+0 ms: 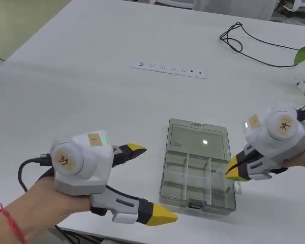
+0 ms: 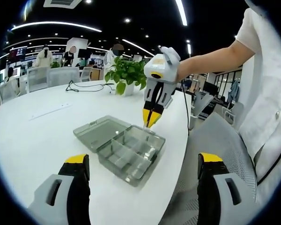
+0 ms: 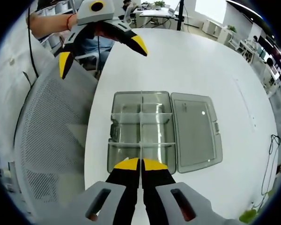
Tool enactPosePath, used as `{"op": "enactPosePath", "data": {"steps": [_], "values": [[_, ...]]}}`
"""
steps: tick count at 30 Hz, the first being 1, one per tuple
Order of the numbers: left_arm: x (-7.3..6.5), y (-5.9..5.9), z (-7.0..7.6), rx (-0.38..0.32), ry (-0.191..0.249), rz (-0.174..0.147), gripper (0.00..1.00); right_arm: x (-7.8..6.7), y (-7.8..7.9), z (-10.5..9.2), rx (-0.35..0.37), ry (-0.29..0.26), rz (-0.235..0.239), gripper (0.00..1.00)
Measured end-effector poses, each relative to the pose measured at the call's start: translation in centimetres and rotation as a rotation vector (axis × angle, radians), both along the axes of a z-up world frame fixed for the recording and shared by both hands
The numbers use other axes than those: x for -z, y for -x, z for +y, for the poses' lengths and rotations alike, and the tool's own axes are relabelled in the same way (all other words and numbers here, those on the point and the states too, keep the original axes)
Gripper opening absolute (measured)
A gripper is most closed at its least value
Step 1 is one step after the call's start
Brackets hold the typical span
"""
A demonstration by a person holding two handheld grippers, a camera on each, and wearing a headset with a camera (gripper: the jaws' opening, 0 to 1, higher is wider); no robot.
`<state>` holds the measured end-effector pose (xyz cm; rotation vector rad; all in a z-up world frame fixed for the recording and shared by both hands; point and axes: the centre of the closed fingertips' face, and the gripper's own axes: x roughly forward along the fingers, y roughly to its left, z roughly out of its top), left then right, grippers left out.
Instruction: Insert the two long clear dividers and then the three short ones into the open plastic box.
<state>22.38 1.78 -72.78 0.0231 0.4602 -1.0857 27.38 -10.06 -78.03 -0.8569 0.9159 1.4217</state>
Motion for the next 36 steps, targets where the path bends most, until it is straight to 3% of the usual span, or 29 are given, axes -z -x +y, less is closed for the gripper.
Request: {"op": "enactPosePath", "data": {"steps": [11, 20, 36], "values": [[0.1, 0.0, 0.2, -0.006, 0.002, 0.001, 0.98, 0.6, 0.0, -0.1, 0.003, -0.015, 0.017, 0.03], [0.2, -0.1, 0.1, -0.009, 0.005, 0.006, 0.98, 0.2, 0.7, 0.3, 0.013, -0.044, 0.011, 0.03], [0.3, 0.1, 0.2, -0.005, -0.001, 0.011, 0.98, 3.0, 0.7, 0.4, -0.010, -0.040, -0.037, 0.03]]}}
